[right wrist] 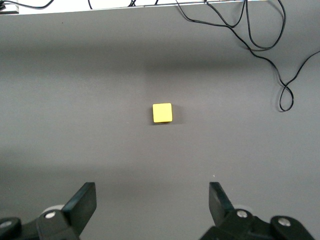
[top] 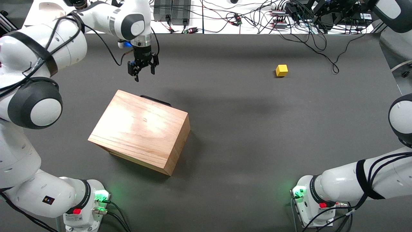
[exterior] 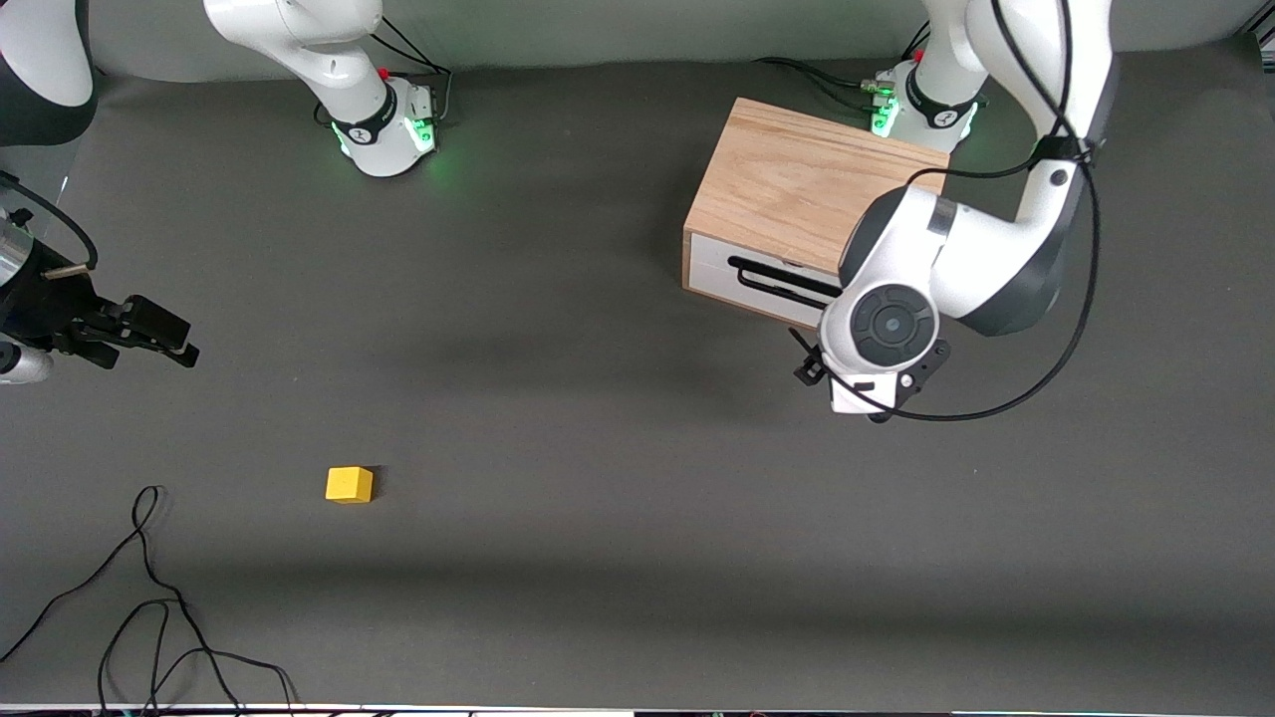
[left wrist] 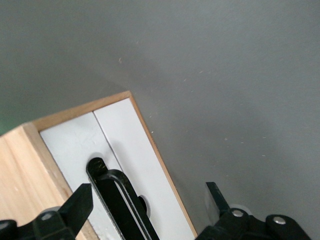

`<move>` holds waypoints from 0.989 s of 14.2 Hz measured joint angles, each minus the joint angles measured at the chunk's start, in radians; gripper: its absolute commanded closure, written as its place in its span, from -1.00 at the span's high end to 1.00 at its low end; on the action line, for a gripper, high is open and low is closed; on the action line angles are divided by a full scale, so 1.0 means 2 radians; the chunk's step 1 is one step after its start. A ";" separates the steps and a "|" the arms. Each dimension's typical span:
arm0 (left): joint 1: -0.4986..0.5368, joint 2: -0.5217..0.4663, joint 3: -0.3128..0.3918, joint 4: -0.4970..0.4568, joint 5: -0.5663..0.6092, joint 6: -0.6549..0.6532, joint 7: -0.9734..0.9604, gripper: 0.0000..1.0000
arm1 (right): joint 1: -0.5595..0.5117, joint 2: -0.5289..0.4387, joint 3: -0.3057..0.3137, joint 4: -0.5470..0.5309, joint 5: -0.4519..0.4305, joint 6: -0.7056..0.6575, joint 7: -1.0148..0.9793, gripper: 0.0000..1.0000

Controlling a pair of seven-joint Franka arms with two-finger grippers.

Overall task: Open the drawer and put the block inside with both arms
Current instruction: 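Move the left gripper to the black drawer handle and grasp it, then pull the drawer handle outward with the left gripper to open it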

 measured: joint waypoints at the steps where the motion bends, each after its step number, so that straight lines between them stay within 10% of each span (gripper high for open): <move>1: -0.004 0.002 0.000 -0.008 -0.002 0.000 -0.008 1.00 | 0.000 0.000 0.000 0.000 0.000 0.000 0.000 1.00; 14: -0.008 0.048 0.002 -0.019 -0.086 -0.027 -0.040 0.91 | 0.000 0.001 0.000 -0.001 0.000 -0.003 0.000 1.00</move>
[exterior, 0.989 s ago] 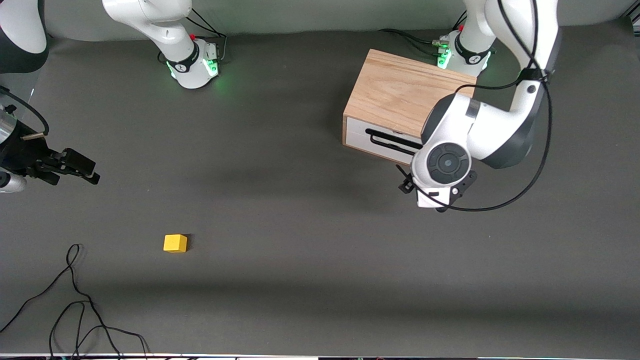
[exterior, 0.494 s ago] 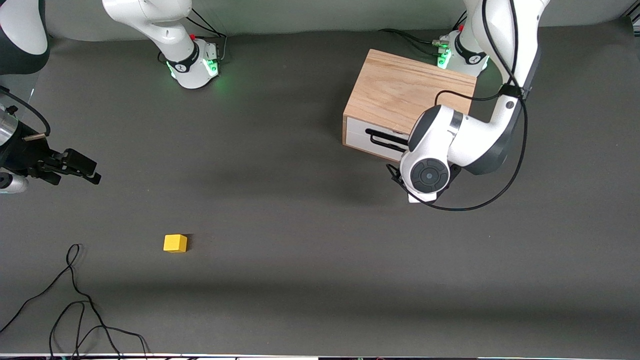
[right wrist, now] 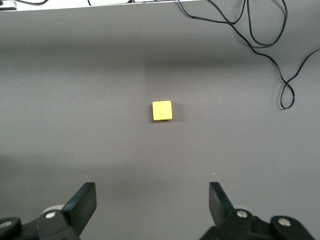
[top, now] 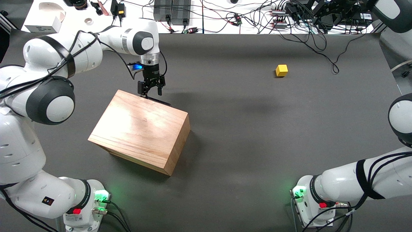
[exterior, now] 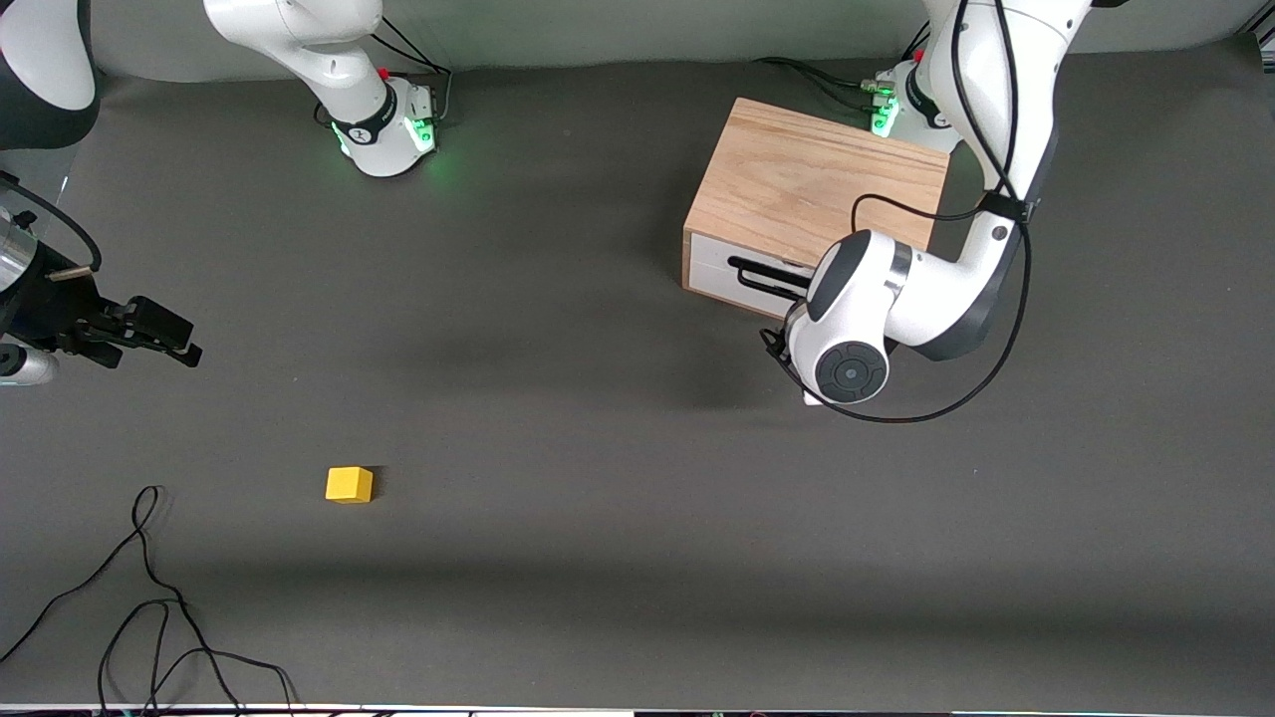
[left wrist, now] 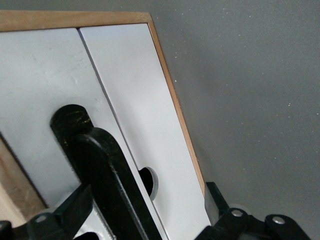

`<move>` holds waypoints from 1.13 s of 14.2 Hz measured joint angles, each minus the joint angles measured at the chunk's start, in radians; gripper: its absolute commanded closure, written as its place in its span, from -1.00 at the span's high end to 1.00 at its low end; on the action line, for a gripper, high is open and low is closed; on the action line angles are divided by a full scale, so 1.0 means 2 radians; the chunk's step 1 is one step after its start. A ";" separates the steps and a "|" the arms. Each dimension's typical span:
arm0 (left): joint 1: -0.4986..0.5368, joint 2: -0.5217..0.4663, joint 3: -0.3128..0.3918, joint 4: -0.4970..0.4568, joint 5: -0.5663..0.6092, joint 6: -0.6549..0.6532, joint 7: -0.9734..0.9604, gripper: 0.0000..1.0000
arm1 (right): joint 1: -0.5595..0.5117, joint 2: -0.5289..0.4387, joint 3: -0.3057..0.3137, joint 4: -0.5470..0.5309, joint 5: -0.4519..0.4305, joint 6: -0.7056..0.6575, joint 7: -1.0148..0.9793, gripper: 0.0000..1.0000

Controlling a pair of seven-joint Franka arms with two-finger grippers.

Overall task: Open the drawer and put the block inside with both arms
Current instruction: 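Pull the drawer handle outward with the left gripper to open it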

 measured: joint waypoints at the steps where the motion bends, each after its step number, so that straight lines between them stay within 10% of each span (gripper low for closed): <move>1: 0.000 0.000 0.000 0.000 -0.002 0.000 0.000 0.78 | 0.000 0.000 0.000 0.000 0.000 0.000 0.000 1.00; 7: 0.000 0.013 0.000 -0.001 -0.008 0.030 0.000 0.82 | 0.000 0.000 0.000 0.000 0.000 0.000 0.000 1.00; 10: 0.000 0.020 0.000 -0.001 -0.010 0.033 0.000 0.00 | 0.000 0.000 0.000 0.000 0.000 -0.001 0.000 1.00; 16: 0.000 0.010 0.003 0.010 -0.007 0.020 0.000 -0.74 | 0.000 0.000 0.000 0.000 0.000 -0.001 0.000 1.00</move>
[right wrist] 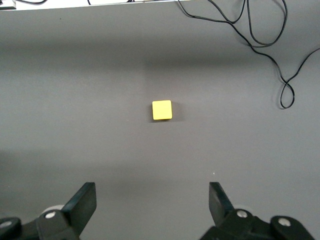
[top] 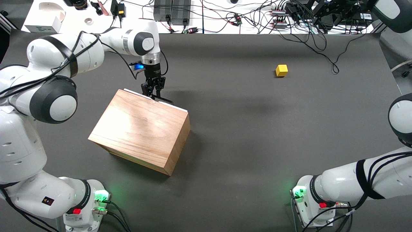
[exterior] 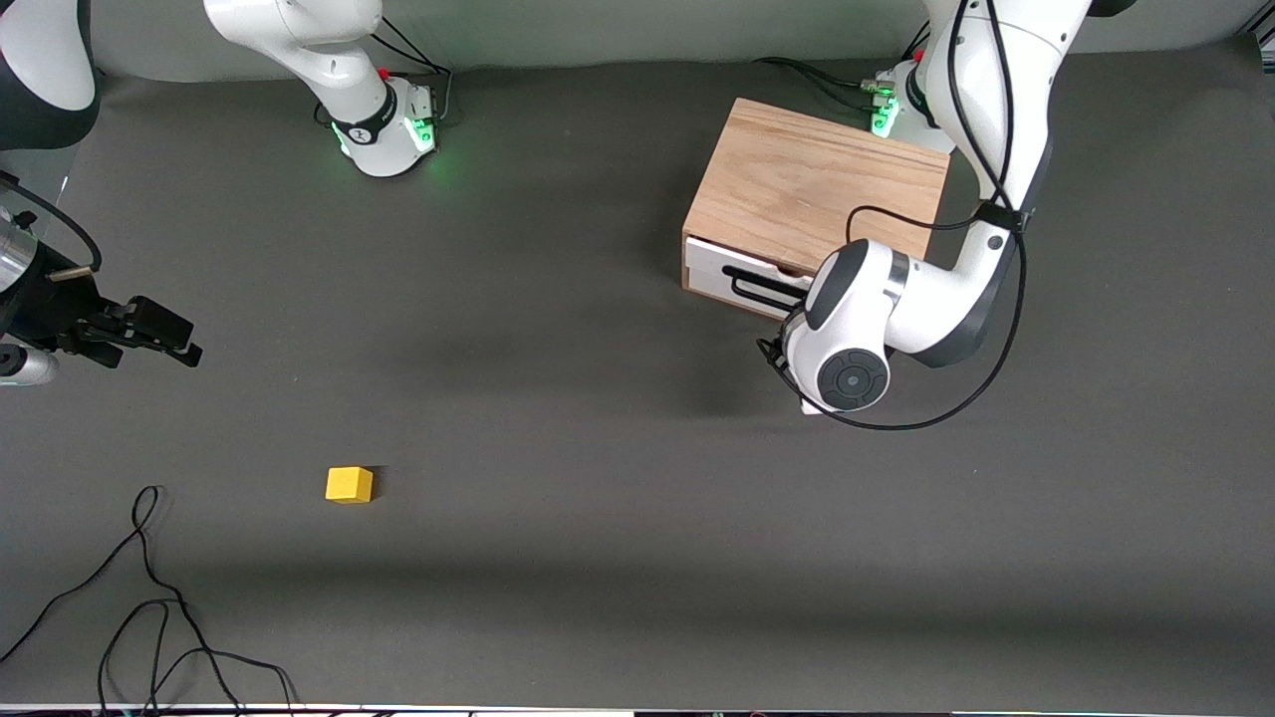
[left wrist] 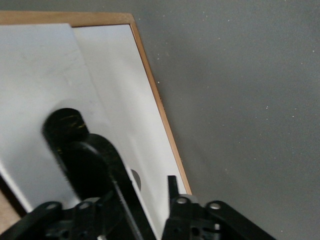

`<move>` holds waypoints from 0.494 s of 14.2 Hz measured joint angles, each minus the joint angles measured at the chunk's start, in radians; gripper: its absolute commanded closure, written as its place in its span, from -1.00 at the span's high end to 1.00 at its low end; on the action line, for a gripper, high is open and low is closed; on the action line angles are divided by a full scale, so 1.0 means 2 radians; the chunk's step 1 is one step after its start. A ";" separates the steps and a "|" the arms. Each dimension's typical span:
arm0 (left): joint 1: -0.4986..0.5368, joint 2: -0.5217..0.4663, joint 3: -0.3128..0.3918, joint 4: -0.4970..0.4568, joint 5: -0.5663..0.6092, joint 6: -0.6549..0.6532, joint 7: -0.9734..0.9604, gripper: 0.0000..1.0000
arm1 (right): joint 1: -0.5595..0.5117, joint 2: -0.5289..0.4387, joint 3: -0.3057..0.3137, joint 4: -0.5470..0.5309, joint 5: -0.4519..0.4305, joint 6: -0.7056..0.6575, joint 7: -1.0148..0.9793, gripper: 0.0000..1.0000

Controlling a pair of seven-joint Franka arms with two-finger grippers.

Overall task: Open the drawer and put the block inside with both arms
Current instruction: 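Pull the drawer handle outward with the left gripper to open it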

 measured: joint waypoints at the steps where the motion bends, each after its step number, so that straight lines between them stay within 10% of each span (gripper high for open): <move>1: 0.000 0.000 0.001 0.005 0.001 -0.002 0.000 -0.70 | 0.000 0.000 -0.001 0.000 0.000 0.000 0.000 1.00; 7: 0.000 0.031 0.000 0.071 0.021 0.012 -0.009 -0.59 | 0.000 -0.003 -0.001 0.002 -0.001 0.000 0.000 1.00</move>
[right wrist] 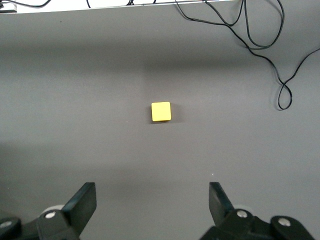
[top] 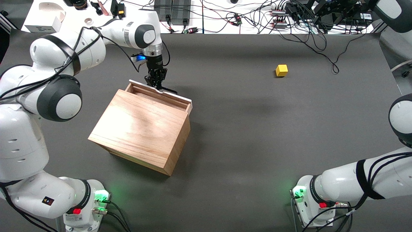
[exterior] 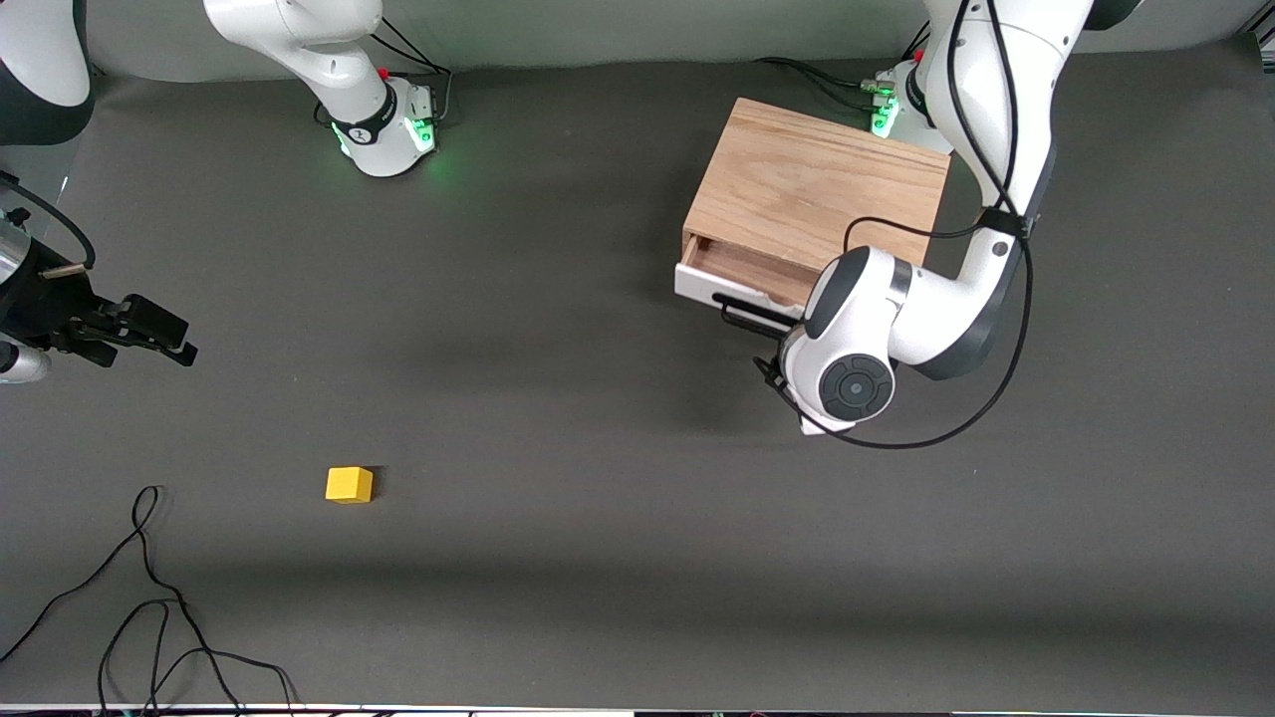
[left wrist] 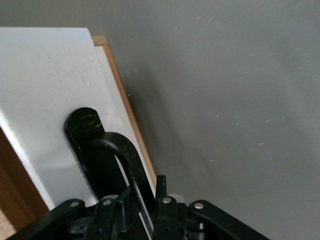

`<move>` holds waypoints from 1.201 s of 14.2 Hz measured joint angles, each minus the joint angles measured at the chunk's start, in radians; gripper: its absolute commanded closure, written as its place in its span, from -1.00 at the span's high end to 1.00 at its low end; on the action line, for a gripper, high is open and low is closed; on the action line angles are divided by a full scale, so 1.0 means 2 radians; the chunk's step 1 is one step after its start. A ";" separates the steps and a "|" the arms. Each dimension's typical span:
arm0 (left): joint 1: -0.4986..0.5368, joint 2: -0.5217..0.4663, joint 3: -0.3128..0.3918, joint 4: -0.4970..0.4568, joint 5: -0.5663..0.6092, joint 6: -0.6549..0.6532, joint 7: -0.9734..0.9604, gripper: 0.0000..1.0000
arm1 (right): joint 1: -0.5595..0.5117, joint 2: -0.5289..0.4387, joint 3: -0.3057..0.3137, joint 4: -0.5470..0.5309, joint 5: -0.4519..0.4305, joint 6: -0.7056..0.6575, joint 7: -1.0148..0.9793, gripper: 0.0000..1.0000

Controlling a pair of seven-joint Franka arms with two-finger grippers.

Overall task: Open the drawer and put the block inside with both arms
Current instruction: 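Pull the drawer handle outward with the left gripper to open it, then release the handle with the left gripper while the right gripper reaches the cube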

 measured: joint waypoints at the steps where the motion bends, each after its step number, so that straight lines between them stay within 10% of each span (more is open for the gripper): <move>1: 0.000 0.005 0.000 0.009 0.004 0.001 0.000 -0.58 | 0.000 0.000 -0.001 0.001 0.000 0.000 0.000 1.00; 8: 0.000 0.020 -0.005 0.033 0.029 0.042 0.013 -0.51 | 0.001 -0.001 -0.011 0.003 0.000 0.000 0.000 1.00; 10: 0.000 0.020 -0.006 0.033 0.033 0.050 0.013 0.99 | 0.001 -0.001 -0.011 0.003 0.000 0.000 0.000 1.00; 17: 0.003 0.022 0.003 0.076 0.056 0.061 0.041 1.00 | 0.001 0.013 -0.011 0.003 0.000 0.000 0.000 1.00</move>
